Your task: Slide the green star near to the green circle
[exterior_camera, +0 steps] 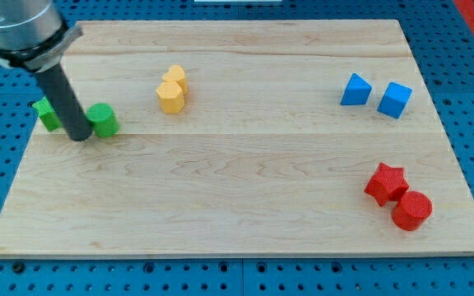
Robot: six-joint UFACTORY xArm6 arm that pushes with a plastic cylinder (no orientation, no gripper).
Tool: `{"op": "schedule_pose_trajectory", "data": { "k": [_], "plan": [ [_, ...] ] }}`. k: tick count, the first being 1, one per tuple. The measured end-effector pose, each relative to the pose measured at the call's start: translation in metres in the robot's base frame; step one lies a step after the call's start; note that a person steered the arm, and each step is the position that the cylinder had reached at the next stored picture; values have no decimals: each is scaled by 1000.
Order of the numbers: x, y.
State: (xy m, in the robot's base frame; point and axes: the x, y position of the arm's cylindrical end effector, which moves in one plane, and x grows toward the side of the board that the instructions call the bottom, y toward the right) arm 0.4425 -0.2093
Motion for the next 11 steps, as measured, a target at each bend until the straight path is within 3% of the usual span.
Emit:
{"op": "schedule_pose_trajectory", "data": {
  "k": [2,4,6,9,11],
  "plan": [
    [-11,26],
    [24,-28],
    [9,-94],
    [-22,-84],
    [-25,-11]
  ]
}}
